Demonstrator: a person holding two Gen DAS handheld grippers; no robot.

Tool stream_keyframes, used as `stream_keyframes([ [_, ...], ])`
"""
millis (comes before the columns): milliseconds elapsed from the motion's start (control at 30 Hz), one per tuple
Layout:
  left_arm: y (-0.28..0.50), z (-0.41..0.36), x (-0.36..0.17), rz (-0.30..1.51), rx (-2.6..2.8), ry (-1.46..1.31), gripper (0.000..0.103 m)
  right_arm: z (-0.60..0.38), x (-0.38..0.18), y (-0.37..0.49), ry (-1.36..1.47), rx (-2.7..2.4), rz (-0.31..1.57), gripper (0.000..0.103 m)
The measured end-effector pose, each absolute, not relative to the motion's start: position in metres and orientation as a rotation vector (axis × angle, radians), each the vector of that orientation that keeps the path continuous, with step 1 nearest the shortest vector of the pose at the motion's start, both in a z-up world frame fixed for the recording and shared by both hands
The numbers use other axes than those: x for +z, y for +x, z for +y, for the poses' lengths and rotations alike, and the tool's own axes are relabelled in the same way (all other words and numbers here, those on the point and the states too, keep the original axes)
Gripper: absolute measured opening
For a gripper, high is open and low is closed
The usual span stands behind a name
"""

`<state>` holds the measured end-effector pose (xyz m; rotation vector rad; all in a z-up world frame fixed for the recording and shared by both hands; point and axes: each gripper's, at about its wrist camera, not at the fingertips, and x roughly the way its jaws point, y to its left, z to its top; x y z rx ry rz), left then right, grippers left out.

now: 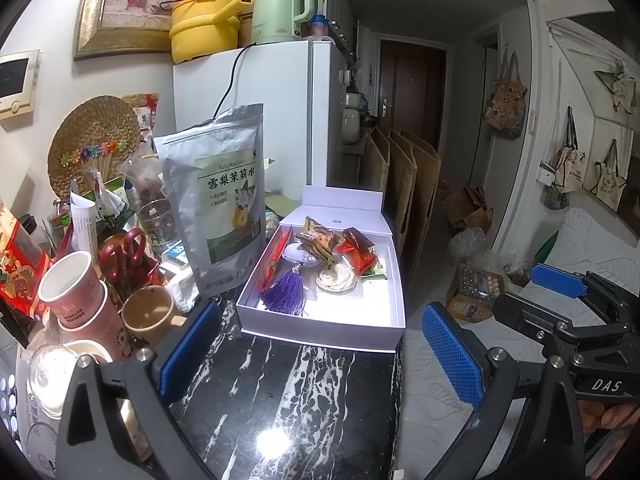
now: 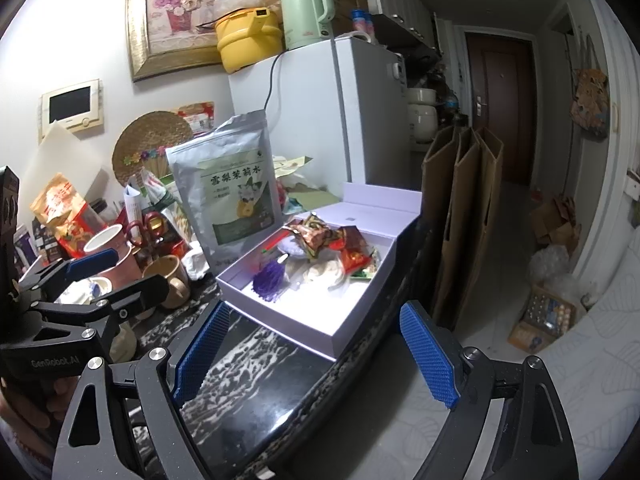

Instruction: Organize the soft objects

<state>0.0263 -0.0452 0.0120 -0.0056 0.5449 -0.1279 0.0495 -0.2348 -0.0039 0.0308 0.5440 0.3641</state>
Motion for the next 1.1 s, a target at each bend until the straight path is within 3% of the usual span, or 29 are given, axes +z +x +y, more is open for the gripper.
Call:
stream_keyframes([
  [1100, 0.015, -0.049, 0.020, 0.514, -0.178, -0.016, 0.102, -0.238, 0.013, 0.027, 0.004, 0.295, 0.497, 0.088],
])
